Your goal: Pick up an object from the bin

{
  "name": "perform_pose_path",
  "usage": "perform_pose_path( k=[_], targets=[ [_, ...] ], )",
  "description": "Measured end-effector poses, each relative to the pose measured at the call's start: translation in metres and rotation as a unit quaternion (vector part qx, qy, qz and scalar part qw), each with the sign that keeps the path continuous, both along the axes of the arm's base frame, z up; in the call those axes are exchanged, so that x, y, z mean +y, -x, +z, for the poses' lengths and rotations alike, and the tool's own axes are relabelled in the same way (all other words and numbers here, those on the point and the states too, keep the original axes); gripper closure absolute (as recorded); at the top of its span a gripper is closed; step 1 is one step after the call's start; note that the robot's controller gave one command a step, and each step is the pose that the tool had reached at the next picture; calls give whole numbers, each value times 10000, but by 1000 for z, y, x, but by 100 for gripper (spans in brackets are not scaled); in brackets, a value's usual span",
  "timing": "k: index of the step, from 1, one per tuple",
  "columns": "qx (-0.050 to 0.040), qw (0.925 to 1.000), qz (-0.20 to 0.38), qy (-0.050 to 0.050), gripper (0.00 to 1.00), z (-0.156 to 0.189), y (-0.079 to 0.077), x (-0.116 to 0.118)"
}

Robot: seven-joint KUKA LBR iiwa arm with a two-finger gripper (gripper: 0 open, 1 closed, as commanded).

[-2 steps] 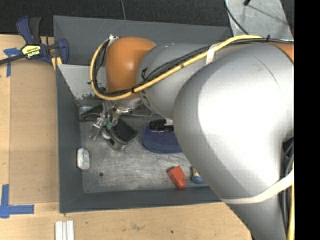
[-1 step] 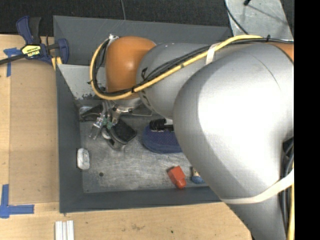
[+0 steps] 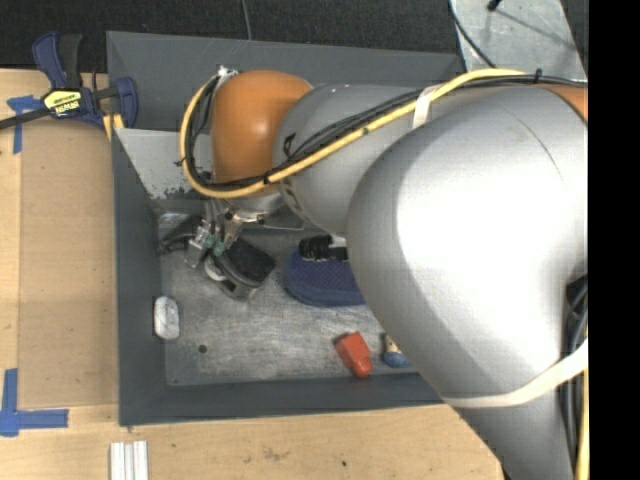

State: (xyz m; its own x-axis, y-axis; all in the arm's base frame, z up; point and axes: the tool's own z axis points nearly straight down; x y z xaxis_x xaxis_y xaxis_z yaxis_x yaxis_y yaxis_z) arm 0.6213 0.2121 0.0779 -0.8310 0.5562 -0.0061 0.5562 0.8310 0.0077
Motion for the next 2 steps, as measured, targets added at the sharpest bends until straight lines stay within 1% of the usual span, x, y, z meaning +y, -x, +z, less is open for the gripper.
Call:
perform_pose_path(
  k=[1, 2],
  targets=[
    [41, 10000, 8, 14, 100, 90, -1, -1],
    [57, 10000, 16, 20, 100, 116, 0, -2]
  ],
)
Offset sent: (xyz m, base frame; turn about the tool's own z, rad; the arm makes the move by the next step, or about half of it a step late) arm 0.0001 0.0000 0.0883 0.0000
